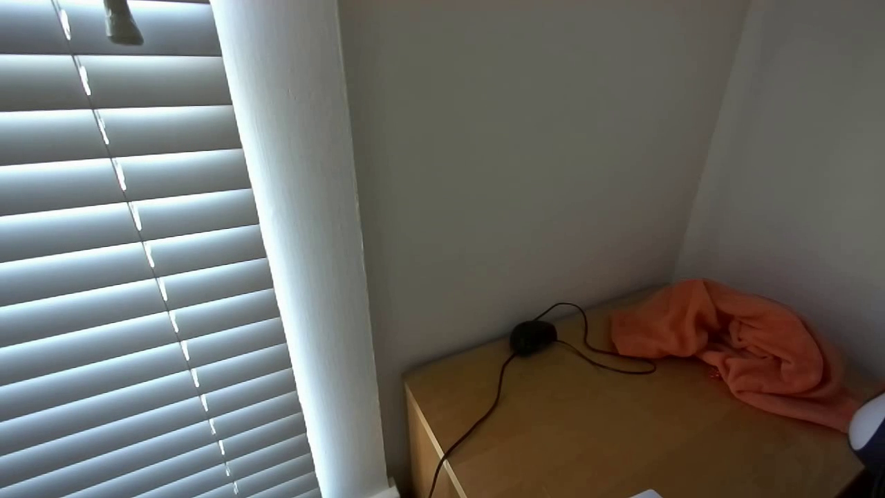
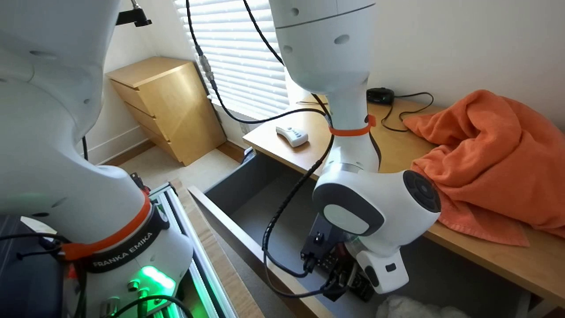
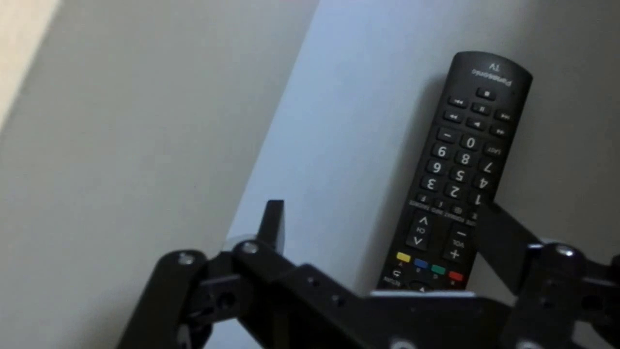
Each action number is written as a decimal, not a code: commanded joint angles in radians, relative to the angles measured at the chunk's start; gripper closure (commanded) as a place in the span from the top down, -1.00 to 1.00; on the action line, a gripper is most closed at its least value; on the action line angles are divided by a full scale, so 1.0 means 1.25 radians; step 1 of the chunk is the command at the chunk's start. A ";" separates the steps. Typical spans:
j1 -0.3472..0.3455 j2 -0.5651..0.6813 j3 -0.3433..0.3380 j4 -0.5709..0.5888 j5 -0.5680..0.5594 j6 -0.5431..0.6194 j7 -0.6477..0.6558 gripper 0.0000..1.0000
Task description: Remove the remote controller from the opened drawer and put it on the counter top pointing forward
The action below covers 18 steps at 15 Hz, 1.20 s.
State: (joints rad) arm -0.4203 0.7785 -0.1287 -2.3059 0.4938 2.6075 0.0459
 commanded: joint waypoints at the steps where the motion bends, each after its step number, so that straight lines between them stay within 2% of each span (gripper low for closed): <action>1: -0.045 0.057 0.034 0.052 0.011 -0.004 -0.026 1.00; 11: -0.149 0.120 0.117 0.100 0.094 0.065 -0.080 1.00; 15: -0.157 0.135 0.127 0.116 0.112 0.076 -0.079 1.00; 17: -0.149 0.144 0.120 0.126 0.108 0.066 -0.069 0.89; 18: -0.148 0.150 0.119 0.131 0.108 0.066 -0.068 0.77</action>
State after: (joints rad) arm -0.5926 0.9284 0.0125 -2.1708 0.6075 2.6803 -0.0268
